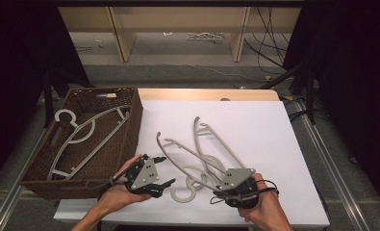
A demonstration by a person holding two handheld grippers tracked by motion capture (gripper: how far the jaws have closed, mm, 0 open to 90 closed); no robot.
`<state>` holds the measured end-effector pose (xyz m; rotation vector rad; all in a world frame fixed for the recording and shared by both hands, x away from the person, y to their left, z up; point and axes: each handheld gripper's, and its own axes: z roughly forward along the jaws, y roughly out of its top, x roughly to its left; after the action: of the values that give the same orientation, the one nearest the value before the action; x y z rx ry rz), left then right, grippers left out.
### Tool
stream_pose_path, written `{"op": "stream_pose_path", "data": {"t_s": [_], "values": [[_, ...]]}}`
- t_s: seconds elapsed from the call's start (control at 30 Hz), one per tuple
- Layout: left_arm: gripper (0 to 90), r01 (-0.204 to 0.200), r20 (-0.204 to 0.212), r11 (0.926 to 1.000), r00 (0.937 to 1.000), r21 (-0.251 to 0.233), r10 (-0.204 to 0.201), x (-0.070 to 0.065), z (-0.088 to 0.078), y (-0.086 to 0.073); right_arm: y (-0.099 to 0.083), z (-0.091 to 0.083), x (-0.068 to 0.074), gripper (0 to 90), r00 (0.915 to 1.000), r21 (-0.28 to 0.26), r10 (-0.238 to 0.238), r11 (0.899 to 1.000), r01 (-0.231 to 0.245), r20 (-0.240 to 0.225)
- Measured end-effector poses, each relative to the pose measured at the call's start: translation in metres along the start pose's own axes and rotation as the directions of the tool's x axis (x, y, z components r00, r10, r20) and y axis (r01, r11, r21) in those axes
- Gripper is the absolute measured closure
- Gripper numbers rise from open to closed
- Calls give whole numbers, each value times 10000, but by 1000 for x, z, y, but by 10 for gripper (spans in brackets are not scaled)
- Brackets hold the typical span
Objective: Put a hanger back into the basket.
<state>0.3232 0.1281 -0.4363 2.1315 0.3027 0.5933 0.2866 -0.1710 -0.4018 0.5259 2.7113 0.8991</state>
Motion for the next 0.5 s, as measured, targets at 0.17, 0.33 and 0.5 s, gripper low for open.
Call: {"op": "stream_pose_path", "data": {"t_s": [0.17, 0.33, 0.5], "values": [[321, -577, 232, 9983, 9981, 24, 576, -1, 3, 2, 3, 1, 3, 822, 9995, -60, -308, 9995, 307, -110], [396, -1182, 612, 9927, 9913, 243, 1166, -2, 3, 3, 4, 3, 5, 822, 9983, 21, -532, 9986, 532, -255], [459, -1858, 1037, 9825, 9776, 160, 1832, -4, 6, 4, 6, 4, 8, 822, 9960, -74, -719, 9974, 716, -538]]}}
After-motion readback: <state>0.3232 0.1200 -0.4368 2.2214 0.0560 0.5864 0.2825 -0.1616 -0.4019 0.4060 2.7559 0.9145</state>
